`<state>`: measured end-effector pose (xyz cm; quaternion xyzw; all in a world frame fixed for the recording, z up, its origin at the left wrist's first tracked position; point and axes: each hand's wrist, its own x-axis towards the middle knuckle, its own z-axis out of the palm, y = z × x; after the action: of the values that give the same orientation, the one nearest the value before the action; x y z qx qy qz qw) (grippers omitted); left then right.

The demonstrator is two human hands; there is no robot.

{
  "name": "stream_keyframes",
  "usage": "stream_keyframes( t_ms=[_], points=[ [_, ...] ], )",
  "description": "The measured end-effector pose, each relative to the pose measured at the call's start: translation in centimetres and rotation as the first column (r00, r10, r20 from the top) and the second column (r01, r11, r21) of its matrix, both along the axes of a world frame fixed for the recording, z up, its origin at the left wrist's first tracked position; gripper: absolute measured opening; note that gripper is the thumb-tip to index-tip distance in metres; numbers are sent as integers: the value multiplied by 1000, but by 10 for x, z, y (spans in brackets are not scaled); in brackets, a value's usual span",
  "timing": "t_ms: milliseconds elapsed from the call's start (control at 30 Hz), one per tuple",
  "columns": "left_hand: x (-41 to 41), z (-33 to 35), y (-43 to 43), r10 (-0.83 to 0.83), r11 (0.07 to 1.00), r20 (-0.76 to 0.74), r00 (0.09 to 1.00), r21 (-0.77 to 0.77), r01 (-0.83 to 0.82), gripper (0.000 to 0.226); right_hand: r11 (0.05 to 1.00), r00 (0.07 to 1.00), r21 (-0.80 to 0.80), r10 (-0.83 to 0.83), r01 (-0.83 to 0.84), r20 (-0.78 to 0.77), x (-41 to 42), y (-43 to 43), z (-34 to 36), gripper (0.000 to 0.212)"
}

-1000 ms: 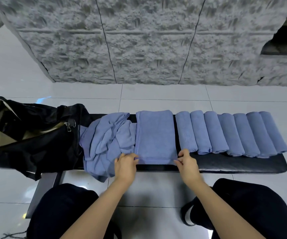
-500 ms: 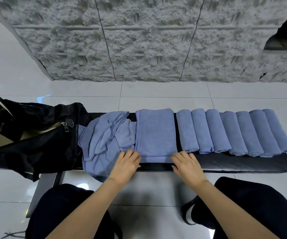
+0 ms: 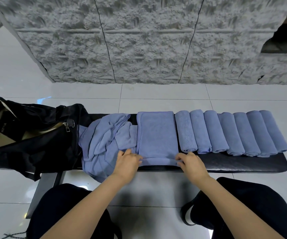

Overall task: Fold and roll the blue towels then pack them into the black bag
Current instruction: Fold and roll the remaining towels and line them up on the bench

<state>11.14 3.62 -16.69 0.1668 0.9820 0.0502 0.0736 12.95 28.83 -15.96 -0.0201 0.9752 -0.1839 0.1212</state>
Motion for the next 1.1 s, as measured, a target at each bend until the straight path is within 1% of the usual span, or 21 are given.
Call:
stream_keyframes(
  t_ms=[33,67,100,167,200,233,300,333,367,433,500,600,667,733,800,833,900,933,1000,1067,1100],
  points=[
    [-3,1,3,53,998,60,997,39,-56,4,999,997,-33,-27,30,71,-4,0,0,12],
    [-6,4,7,105,991,114,988,68,-114,12,995,993,-71,-56,63,102,-7,-1,-2,14],
    [-10,3,9,155,982,160,975,82,-170,14,994,993,-80,-69,77,99,-11,-2,-5,16],
    [-17,3,15,230,964,155,961,101,-247,11,994,993,11,-106,106,58,-16,-10,-5,18],
    [-19,6,17,248,962,135,959,84,-261,10,991,993,60,-117,118,-23,-17,-14,-5,17],
    [-19,8,20,228,969,81,970,74,-234,10,990,989,86,-101,111,-107,-16,-16,-7,19],
    [-16,4,22,83,996,-13,996,-17,-83,29,989,959,148,38,4,-281,-9,-17,-13,38],
    [-13,-1,21,22,997,-79,997,-72,-28,37,978,936,205,112,-44,-334,-5,-16,-17,42],
    [-10,-7,19,-31,994,-123,992,-107,18,40,963,920,256,175,-85,-351,0,-14,-21,42],
    [-1,-15,12,-129,986,-146,981,-125,111,31,937,890,316,265,-148,-372,8,-9,-26,32],
    [3,-17,10,-176,979,-131,976,-131,159,30,916,867,361,318,-176,-384,10,-5,-27,26],
    [0,-15,14,-168,969,-119,979,-203,142,43,903,865,404,316,-148,-389,1,-9,-28,42],
    [-3,-13,16,-151,968,-114,982,-219,123,49,908,878,403,284,-117,-386,-5,-14,-26,48],
    [-6,-10,14,-142,968,-76,987,-220,123,46,919,884,381,260,-103,-388,-8,-15,-22,46],
    [-7,-4,13,-120,970,1,993,-215,117,42,932,886,348,244,-103,-394,-8,-11,-20,44],
    [-6,0,12,-107,969,42,993,-219,114,37,939,887,327,242,-111,-393,-6,-9,-17,43],
    [-5,6,9,-106,980,83,991,-160,118,14,948,892,286,245,-139,-379,-1,-4,-10,39],
    [-6,6,11,-99,982,118,988,-148,116,15,951,899,269,245,-150,-363,0,-3,-5,38],
    [-13,10,14,-49,993,166,985,-96,65,23,964,917,222,214,-144,-337,-3,-2,-1,39],
    [-19,11,19,54,997,177,983,-58,-44,21,974,926,205,165,-99,-339,-10,-5,-2,36],
    [-22,12,21,112,994,152,982,-25,-109,17,973,926,221,144,-67,-350,-14,-7,-6,35]
  ],
)
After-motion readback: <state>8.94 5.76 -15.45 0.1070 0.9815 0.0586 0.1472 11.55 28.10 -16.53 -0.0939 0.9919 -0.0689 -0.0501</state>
